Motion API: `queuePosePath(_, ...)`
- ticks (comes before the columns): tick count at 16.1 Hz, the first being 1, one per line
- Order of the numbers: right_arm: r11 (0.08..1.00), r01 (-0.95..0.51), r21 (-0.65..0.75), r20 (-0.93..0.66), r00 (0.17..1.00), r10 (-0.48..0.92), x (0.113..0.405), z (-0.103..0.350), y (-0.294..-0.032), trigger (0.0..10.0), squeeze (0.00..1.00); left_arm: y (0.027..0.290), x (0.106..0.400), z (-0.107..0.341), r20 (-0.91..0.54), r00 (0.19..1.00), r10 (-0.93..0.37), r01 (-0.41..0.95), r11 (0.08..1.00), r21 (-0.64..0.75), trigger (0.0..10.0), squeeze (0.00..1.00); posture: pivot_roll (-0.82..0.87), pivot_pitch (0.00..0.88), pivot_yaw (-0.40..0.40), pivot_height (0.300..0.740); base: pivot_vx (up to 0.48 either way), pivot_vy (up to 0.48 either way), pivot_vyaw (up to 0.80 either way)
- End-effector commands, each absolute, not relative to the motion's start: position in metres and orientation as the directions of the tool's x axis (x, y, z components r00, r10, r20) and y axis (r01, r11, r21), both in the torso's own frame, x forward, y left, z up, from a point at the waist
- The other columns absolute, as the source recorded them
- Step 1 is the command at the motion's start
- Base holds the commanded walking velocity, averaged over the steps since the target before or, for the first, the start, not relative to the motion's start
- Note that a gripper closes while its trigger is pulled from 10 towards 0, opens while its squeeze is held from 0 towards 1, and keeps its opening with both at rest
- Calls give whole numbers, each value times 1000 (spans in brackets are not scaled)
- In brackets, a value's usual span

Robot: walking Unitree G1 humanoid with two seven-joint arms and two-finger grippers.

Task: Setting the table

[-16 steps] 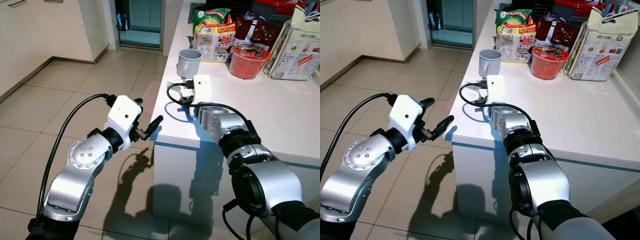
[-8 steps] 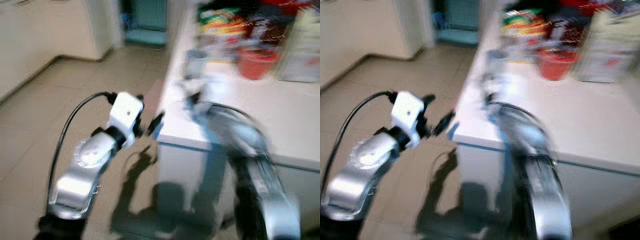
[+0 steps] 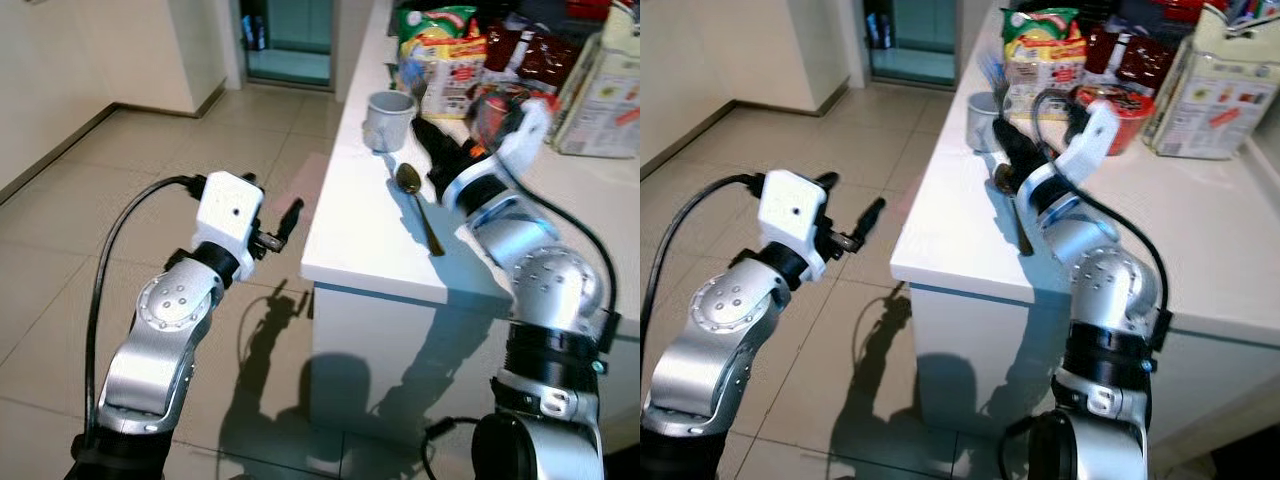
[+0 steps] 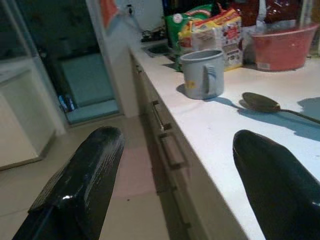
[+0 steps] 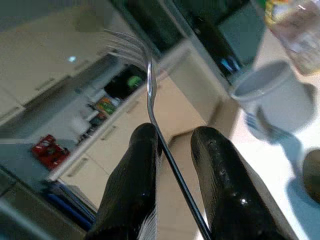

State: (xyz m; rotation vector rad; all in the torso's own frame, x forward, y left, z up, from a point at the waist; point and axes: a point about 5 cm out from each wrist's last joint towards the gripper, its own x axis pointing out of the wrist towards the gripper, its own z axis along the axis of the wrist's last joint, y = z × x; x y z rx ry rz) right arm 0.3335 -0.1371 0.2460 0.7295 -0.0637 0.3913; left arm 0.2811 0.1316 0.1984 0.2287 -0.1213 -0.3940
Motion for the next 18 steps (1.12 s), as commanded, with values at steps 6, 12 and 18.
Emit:
queuePosePath(6, 941, -274, 199, 372, 909, 186, 272, 236, -166, 10000, 0, 124, 277, 198, 118, 905, -408, 369, 893, 259, 10000, 0, 19, 0, -18, 740, 0, 0, 0)
queuePosePath(12, 984, -174, 33, 379, 913, 148, 245, 203, -162, 10000, 0, 124, 271, 193, 115, 897, -427, 390, 886, 252, 10000, 0, 13, 0, -7, 740, 0, -320, -456)
queuePosePath(18, 981, -195, 11, 412, 894, 173, 245, 201, -157, 10000, 0, 122, 269, 190, 110, 891, -441, 403, 878, 257, 10000, 0, 15, 0, -15, 740, 0, -436, -771)
